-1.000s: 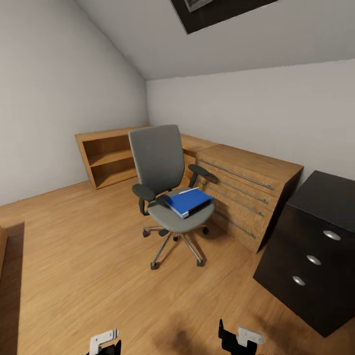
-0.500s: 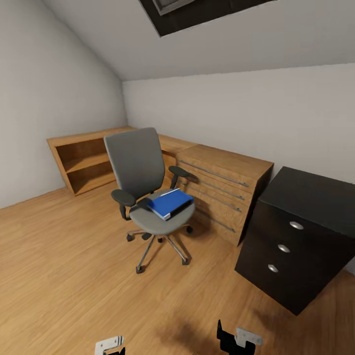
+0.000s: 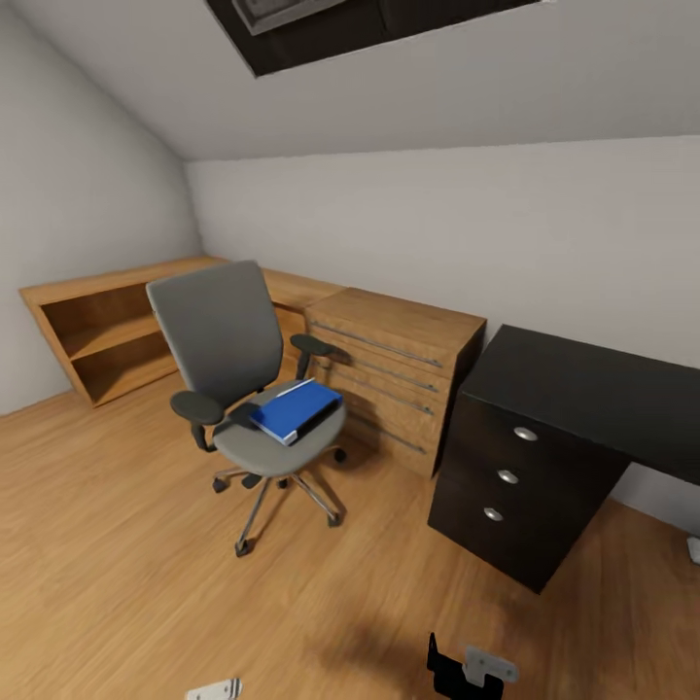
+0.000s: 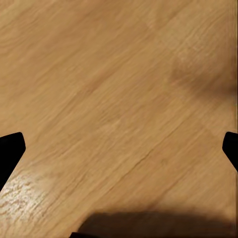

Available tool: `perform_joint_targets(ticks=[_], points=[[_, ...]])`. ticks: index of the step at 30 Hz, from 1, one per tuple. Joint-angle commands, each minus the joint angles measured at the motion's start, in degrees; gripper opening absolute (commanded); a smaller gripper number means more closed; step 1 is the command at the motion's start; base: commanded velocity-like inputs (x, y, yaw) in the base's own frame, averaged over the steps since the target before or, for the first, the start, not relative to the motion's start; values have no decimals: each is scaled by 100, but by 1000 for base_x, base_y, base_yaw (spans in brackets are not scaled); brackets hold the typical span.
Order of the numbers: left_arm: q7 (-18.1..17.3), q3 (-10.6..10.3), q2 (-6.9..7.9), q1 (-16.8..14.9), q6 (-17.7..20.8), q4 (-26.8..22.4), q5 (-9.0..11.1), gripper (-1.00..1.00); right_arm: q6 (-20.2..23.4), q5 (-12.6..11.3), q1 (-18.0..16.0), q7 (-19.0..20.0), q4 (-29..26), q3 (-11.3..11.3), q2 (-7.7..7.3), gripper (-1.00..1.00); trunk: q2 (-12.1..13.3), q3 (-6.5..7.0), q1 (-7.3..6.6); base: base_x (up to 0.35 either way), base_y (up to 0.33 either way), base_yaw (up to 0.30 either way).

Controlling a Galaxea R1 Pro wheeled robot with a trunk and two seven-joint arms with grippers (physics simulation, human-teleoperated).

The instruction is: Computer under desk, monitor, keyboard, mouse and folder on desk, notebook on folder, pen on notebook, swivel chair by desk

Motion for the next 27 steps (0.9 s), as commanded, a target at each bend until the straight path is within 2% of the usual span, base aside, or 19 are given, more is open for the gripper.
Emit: perform_joint_targets(ticks=[1, 13, 19, 20, 21, 23, 25, 27], points=[[39, -25, 3, 1, 11, -5, 51, 100, -11, -23, -5, -35, 14, 49, 2, 100, 39, 13, -23, 0, 0, -294], [-24, -31, -49, 1, 6, 270, 49, 100, 6, -19, -5, -32, 53, 57, 2, 100, 521, 229, -287, 0, 0, -283], [-32, -28, -73, 1, -39, 286, 40, 100, 26, -20, -5, -32, 51, 62, 2, 100, 761, 336, -419, 0, 0, -76], [-33, -27, -77, 1, -436, 296, 46, 100, 31, -21, -5, -32, 53, 65, 2, 100, 801, 354, -441, 0, 0, -9], [-33, -29, -78, 1, -605, 308, 44, 100, 32, -20, -5, -32, 53, 66, 2, 100, 841, 372, -463, 0, 0, -6], [-33, -33, -78, 1, -766, 335, 41, 100, 32, -20, -5, -32, 53, 66, 2, 100, 922, 408, -507, 0, 0, -4], [-33, -35, -79, 1, -1134, 431, 36, 100, 33, -21, -5, -32, 51, 62, 2, 100, 922, 408, -507, 0, 0, -2], [-33, -30, -80, 1, -1245, 452, 30, 100, 33, -21, -5, -32, 52, 60, 2, 100, 922, 408, -507, 0, 0, 0]])
